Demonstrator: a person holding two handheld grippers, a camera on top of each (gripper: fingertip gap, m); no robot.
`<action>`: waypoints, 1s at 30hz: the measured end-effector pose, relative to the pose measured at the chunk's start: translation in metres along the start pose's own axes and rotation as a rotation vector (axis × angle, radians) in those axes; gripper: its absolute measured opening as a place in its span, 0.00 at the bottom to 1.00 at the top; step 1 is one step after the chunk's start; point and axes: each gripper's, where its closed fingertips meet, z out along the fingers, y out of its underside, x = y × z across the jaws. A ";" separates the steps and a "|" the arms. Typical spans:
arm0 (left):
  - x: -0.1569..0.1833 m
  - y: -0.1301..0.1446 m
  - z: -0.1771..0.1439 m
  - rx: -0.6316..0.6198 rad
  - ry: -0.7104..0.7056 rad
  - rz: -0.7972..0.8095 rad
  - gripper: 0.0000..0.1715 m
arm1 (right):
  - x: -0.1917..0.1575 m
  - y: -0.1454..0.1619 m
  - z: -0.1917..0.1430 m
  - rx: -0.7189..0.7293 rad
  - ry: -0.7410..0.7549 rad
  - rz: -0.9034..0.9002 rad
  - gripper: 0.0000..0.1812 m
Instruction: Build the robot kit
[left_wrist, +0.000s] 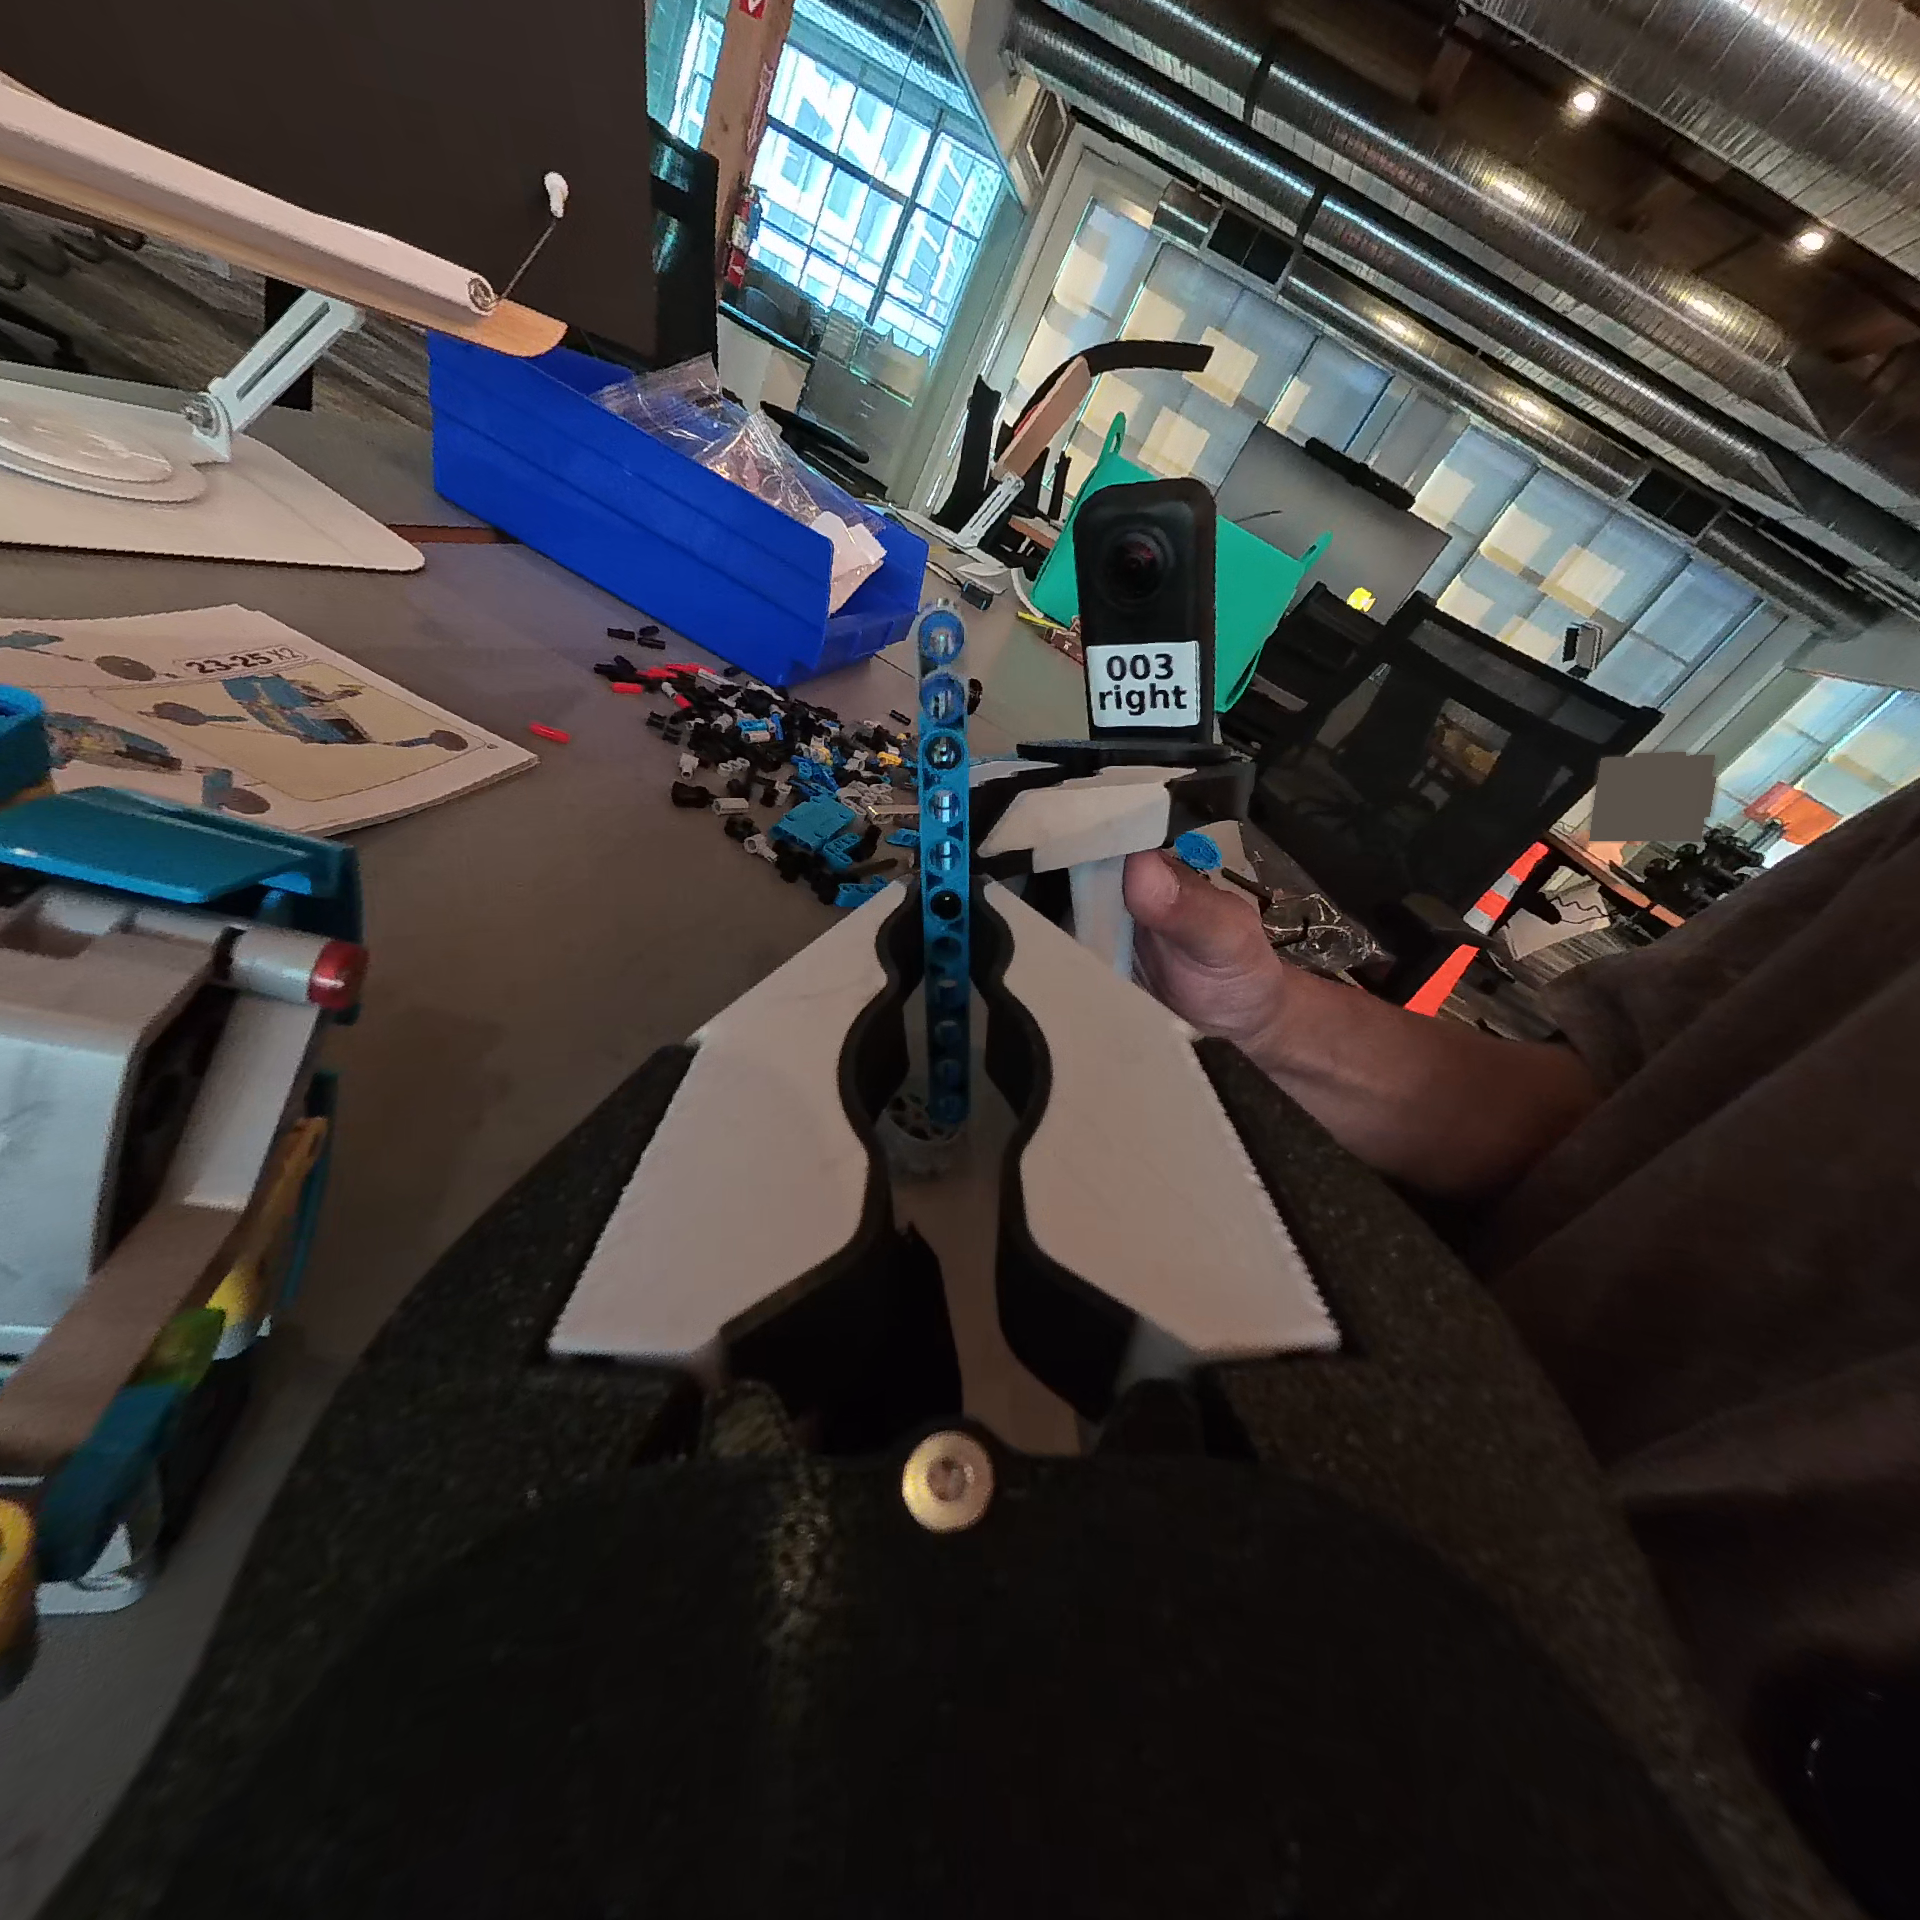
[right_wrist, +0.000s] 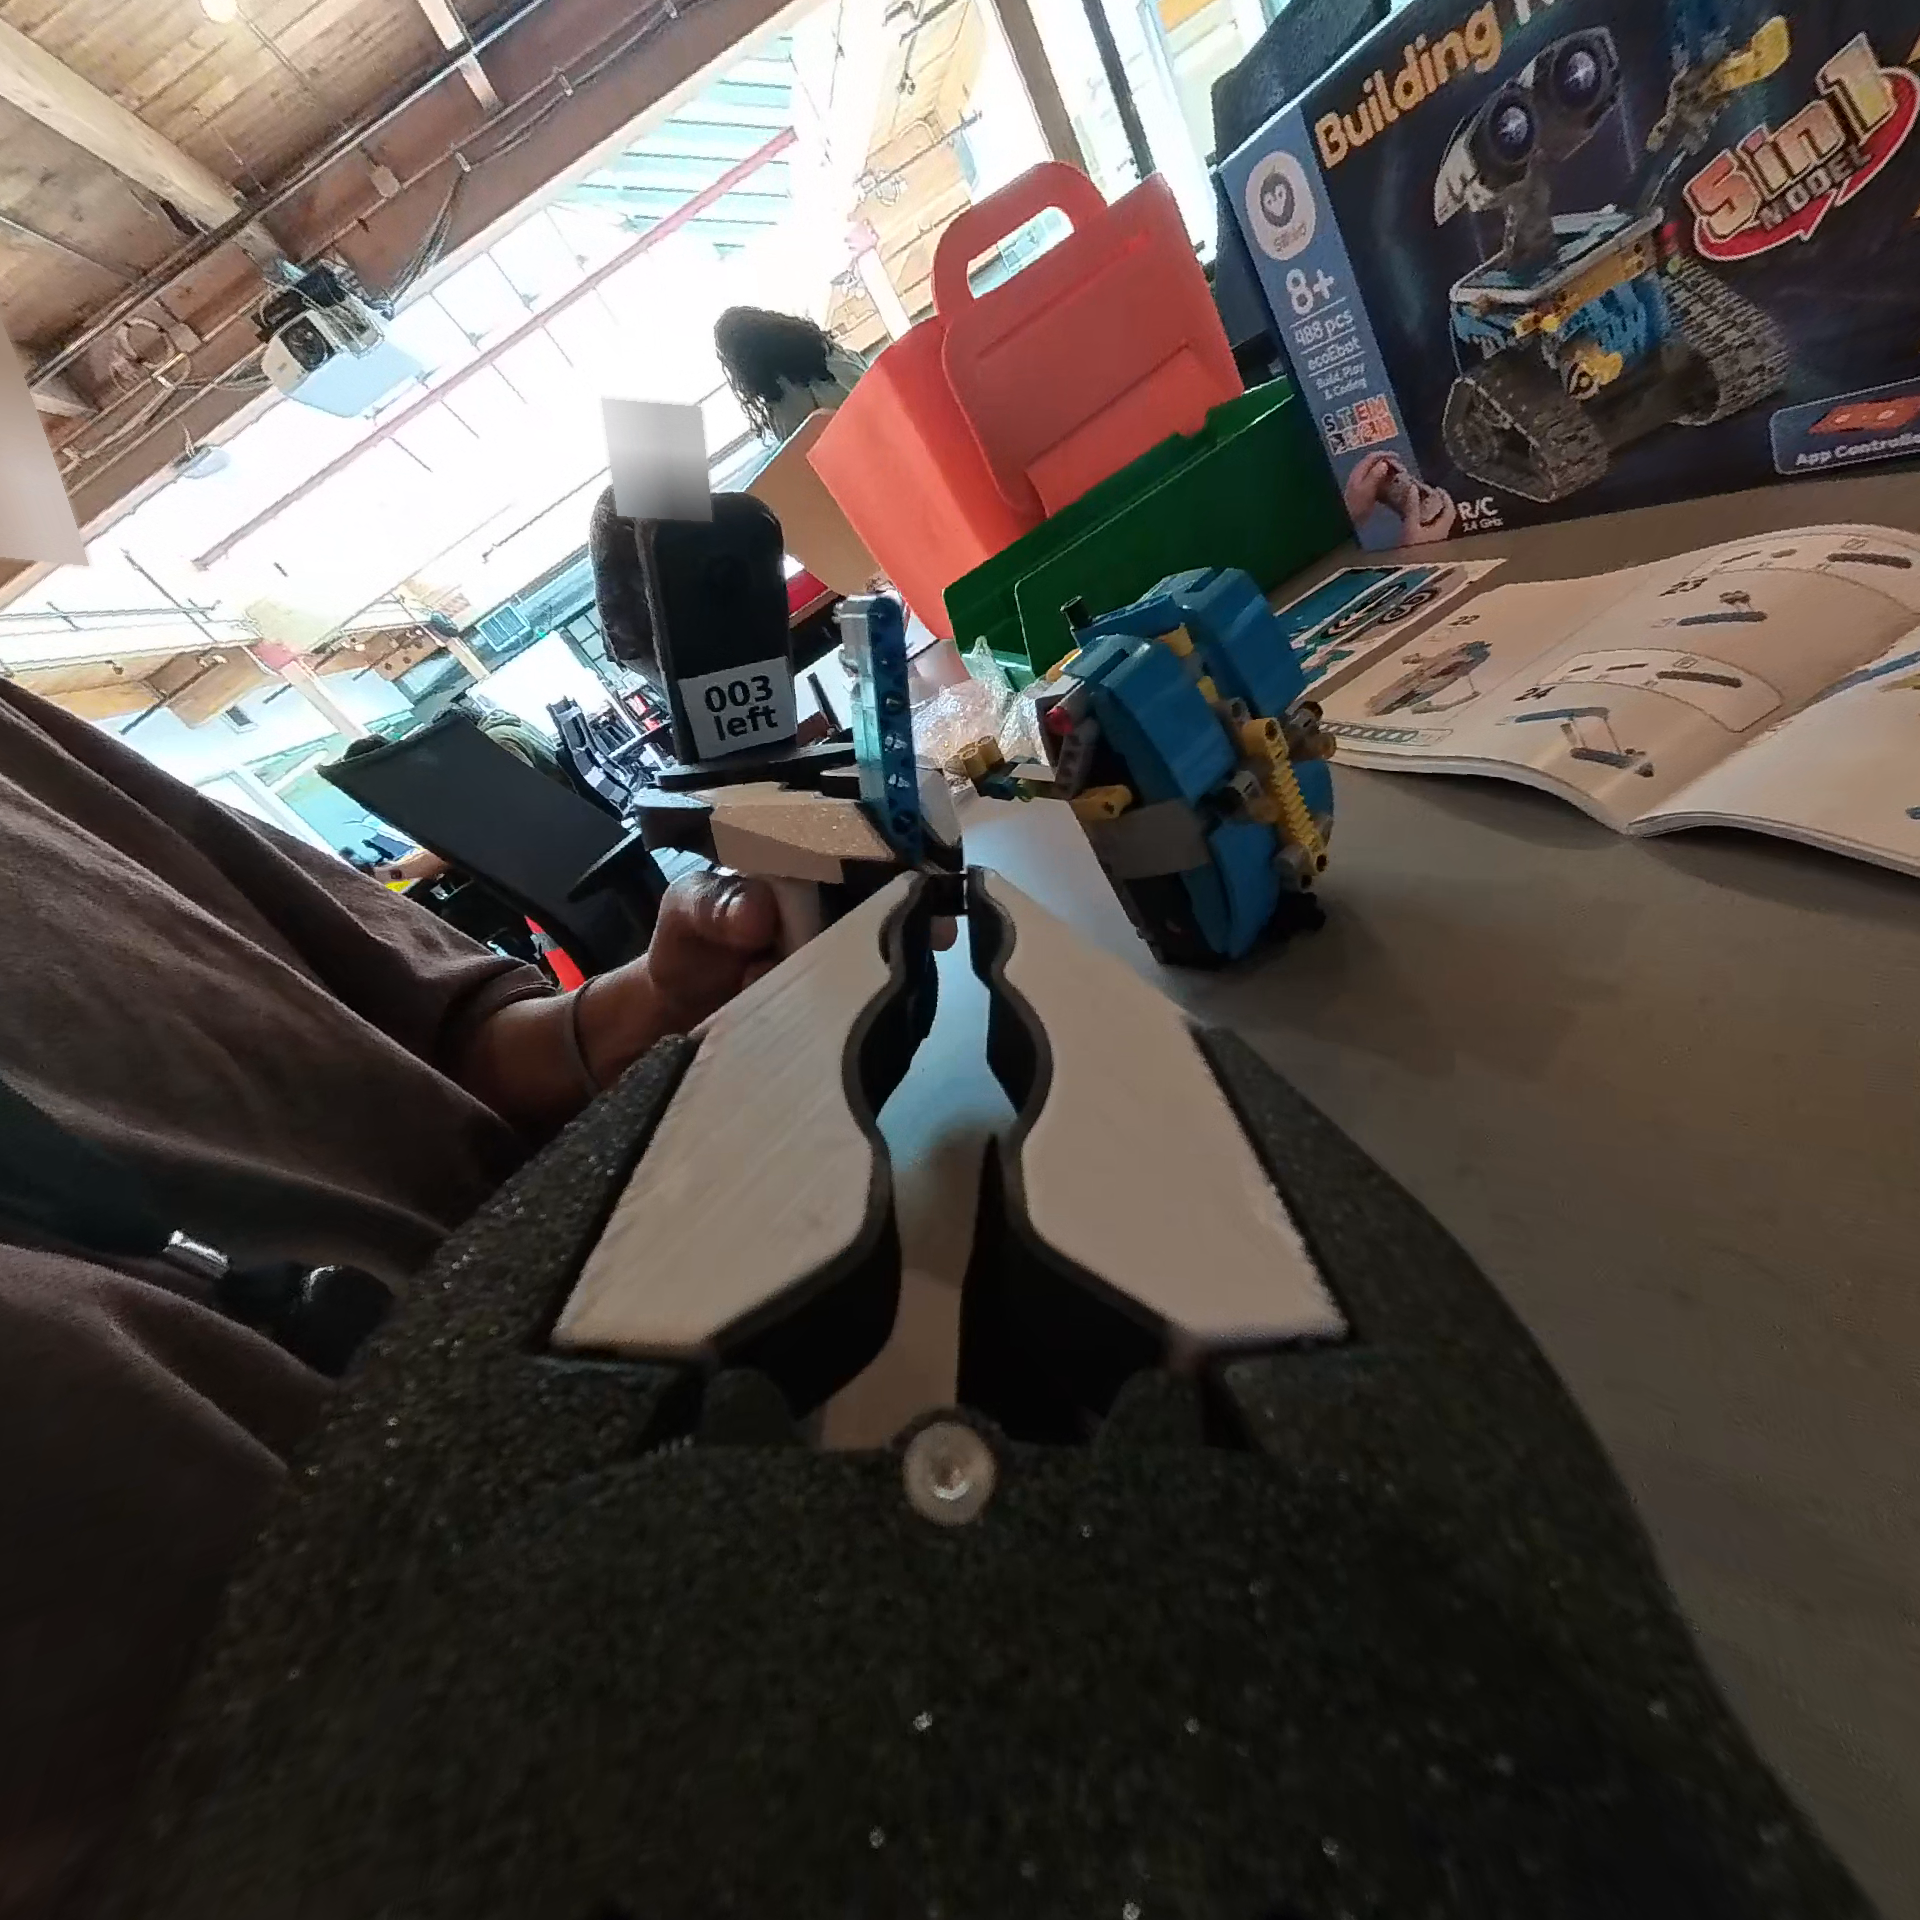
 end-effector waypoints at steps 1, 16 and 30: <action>0.000 0.000 0.000 0.000 0.002 0.000 0.04 | 0.000 0.000 0.000 0.000 0.000 0.002 0.03; 0.001 -0.001 0.000 0.004 0.007 -0.003 0.04 | 0.000 0.002 0.000 0.001 -0.012 0.031 0.03; 0.001 0.000 0.000 0.000 0.003 0.002 0.04 | -0.002 0.002 -0.001 -0.003 -0.027 0.031 0.03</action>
